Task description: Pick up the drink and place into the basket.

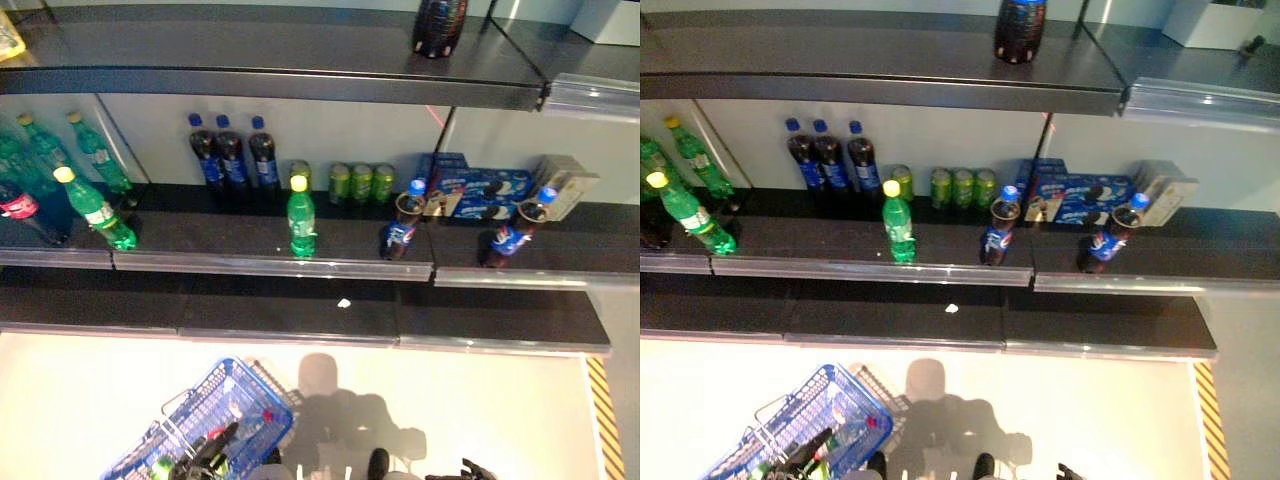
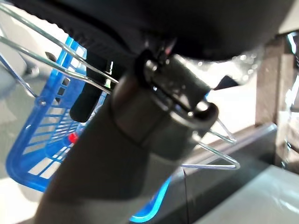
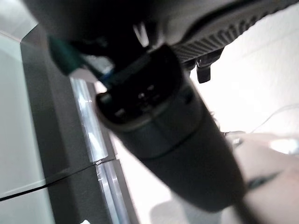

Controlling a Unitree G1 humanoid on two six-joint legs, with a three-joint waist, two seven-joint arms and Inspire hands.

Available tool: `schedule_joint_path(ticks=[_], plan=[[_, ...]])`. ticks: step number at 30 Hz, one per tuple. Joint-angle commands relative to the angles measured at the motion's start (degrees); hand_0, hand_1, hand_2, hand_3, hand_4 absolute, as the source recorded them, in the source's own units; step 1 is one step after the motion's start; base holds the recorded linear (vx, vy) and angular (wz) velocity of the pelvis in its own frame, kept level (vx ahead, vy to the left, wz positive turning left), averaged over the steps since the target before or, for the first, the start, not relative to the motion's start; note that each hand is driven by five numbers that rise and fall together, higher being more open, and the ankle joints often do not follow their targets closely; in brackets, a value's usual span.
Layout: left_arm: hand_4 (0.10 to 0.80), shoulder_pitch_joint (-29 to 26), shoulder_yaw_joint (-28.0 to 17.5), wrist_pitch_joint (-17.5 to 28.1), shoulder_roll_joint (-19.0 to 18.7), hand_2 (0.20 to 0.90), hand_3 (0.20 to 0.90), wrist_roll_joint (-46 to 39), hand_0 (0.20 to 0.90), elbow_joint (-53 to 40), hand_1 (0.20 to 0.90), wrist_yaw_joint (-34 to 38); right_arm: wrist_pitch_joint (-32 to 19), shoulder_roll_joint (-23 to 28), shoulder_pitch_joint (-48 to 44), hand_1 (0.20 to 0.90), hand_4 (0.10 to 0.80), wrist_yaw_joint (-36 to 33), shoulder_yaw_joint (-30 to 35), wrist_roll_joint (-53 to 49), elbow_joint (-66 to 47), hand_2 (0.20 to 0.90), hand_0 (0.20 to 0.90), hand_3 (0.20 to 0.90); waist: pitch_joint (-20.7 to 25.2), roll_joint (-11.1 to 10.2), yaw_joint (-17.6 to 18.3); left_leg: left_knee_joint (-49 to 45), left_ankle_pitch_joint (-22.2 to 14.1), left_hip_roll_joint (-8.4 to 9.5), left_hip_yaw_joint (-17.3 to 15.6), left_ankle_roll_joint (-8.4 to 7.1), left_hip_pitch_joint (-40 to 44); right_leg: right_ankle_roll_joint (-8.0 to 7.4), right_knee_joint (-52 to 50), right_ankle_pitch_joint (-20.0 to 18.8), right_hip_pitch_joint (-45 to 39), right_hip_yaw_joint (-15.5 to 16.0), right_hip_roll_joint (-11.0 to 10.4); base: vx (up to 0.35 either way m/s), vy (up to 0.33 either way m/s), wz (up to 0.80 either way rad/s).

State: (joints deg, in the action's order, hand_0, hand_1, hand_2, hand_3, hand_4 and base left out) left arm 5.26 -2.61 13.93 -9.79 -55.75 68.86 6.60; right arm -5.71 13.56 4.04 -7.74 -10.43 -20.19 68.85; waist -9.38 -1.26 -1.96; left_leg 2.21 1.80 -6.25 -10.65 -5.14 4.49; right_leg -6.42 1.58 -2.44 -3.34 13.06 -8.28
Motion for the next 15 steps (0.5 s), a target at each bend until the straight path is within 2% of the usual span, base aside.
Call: schedule_joint_path(ticks=[1, 2, 5, 6, 7, 8, 9, 10, 11, 13, 14, 15], plan=[[0.100, 1.07, 1.33, 3.97, -1.53, 0.300, 0.200, 2.90, 0.300, -4.03, 0.300, -3.16, -2.31, -0.61, -1.19, 0.900, 0.800, -0.66, -2.65, -0.39, -2.98, 0.900, 0.900, 0.900, -0.68, 0.02, 1.65, -5.88, -5.74, 4.83, 1.90, 4.17, -0.16, 0.33, -15.25, 2.69, 7.68, -3.57, 3.27, -0.047, -0.024, -0.01], [0.100, -0.26, 2.17, 3.79, -2.92, 0.300, 0.200, 3.12, 0.300, -3.63, 0.300, -2.94, -2.58, -0.68, -1.31, 0.900, 0.800, -0.81, -3.51, -1.46, -3.78, 0.900, 0.900, 0.900, -1.26, 0.29, 3.01, -6.92, -6.20, 5.02, 3.44, 4.64, -0.74, 0.86, -16.21, 3.72, 8.44, -6.67, 3.88, -0.054, -0.075, 0.07], [0.100, -1.89, 2.68, 3.72, -2.99, 0.300, 0.200, 1.68, 0.300, -3.80, 0.300, -2.14, -2.29, -0.51, -1.96, 0.900, 0.800, -1.40, -4.24, -0.01, -4.18, 0.900, 0.900, 0.900, -1.54, 0.82, 3.03, -8.47, -6.28, 5.08, 5.00, 4.70, -1.36, -0.63, -13.29, 2.11, 7.11, -8.69, -1.03, -0.025, -0.159, 0.26], [0.100, -2.08, 2.84, 3.75, -2.91, 0.300, 0.200, 1.01, 0.300, -3.89, 0.300, -2.37, -2.16, -0.30, -2.29, 0.900, 0.800, -1.35, -4.20, 0.70, -3.75, 0.900, 0.900, 0.900, -1.54, 1.13, 3.08, -8.60, -6.47, 4.68, 5.61, 4.38, -1.26, -1.67, -11.03, 0.21, 7.12, -10.19, -3.52, 0.003, -0.193, 0.08], [0.100, -2.09, 2.93, 3.78, -2.87, 0.300, 0.200, 0.53, 0.300, -3.95, 0.300, -2.54, -1.92, -0.22, -2.49, 0.900, 0.800, -1.21, -4.18, 1.26, -3.49, 0.900, 0.900, 0.900, -1.68, 1.34, 3.11, -8.57, -6.62, 4.35, 5.71, 4.19, -0.94, -2.18, -10.02, -0.63, 6.95, -10.68, -4.58, 0.033, -0.232, -0.04], [0.100, -1.85, 3.27, 3.82, -2.92, 0.300, 0.200, -0.60, 0.300, -4.21, 0.300, -2.75, -1.56, -0.20, -2.85, 0.900, 0.800, -1.21, -4.44, 2.51, -3.34, 0.900, 0.900, 0.900, -1.90, 1.50, 3.15, -8.58, -7.06, 3.50, 5.73, 3.80, -0.23, -3.10, -8.90, -2.25, 7.24, -11.24, -6.20, 0.053, -0.339, -0.07], [0.100, -1.53, 3.25, 3.79, -2.92, 0.300, 0.200, -1.06, 0.300, -5.03, 0.300, -2.57, -0.59, 0.05, -3.31, 0.900, 0.800, -0.91, -5.27, 5.36, -4.14, 0.900, 0.900, 0.900, -1.79, 1.45, 2.84, -8.82, -7.22, 1.61, 5.03, 2.84, 0.12, -3.70, -7.41, -2.30, 6.29, -10.46, -7.22, 0.078, -0.478, -0.07], [0.100, -1.16, 3.01, 3.73, -2.66, 0.300, 0.200, -0.65, 0.300, -6.13, 0.300, -1.56, 0.85, 0.40, -3.37, 0.900, 0.800, 0.30, -6.36, 7.08, -6.00, 0.900, 0.900, 0.900, -1.54, 1.18, 2.60, -9.19, -7.09, -0.32, 4.01, 1.94, 0.24, -3.62, -6.51, -1.71, 5.20, -9.26, -7.08, 0.073, -0.533, -0.11], [0.100, -0.65, 3.15, 3.75, -2.35, 0.300, 0.200, -0.95, 0.300, -7.45, 0.300, -0.55, 2.00, 0.95, -3.22, 0.900, 0.800, 1.67, -7.42, 8.24, -8.17, 0.900, 0.900, 0.900, -1.38, 0.79, 2.58, -9.73, -6.61, -1.84, 3.48, 1.11, 0.00, -3.13, -6.10, -1.01, 4.61, -8.85, -5.85, 0.048, -0.463, -0.16], [0.100, -0.20, 3.71, 3.34, -2.18, 0.300, 0.200, -1.76, 0.300, -9.52, 0.300, 0.24, 2.83, 2.09, -3.02, 0.900, 0.800, 3.63, -9.16, 9.00, -11.96, 0.900, 0.900, 0.900, -1.50, 0.29, 2.41, -10.51, -5.71, -3.49, 3.42, 0.25, -1.08, -2.14, -6.29, -0.01, 4.40, -8.44, -4.18, -0.029, -0.372, -0.17], [0.100, -0.22, 4.56, 2.40, -2.32, 0.300, 0.200, -0.30, 0.300, -11.39, 0.300, 0.83, 3.25, 3.35, -2.70, 0.900, 0.800, 6.24, -10.68, 7.92, -16.42, 0.900, 0.900, 0.900, -2.19, -0.56, 1.92, -11.18, -4.24, -5.00, 3.08, -0.44, -2.67, -0.90, -6.54, 0.79, 4.17, -7.49, -2.54, -0.061, -0.349, 0.00], [0.100, -0.23, 4.91, 2.04, -2.32, 0.300, 0.200, 0.94, 0.300, -11.68, 0.300, 0.68, 3.29, 3.75, -2.49, 0.900, 0.800, 6.93, -10.98, 7.29, -17.81, 0.900, 0.900, 0.900, -2.38, -0.73, 1.87, -11.18, -3.23, -5.73, 2.77, -0.73, -3.16, -0.46, -6.59, 1.04, 4.04, -6.99, -1.95, -0.054, -0.363, 0.11]])
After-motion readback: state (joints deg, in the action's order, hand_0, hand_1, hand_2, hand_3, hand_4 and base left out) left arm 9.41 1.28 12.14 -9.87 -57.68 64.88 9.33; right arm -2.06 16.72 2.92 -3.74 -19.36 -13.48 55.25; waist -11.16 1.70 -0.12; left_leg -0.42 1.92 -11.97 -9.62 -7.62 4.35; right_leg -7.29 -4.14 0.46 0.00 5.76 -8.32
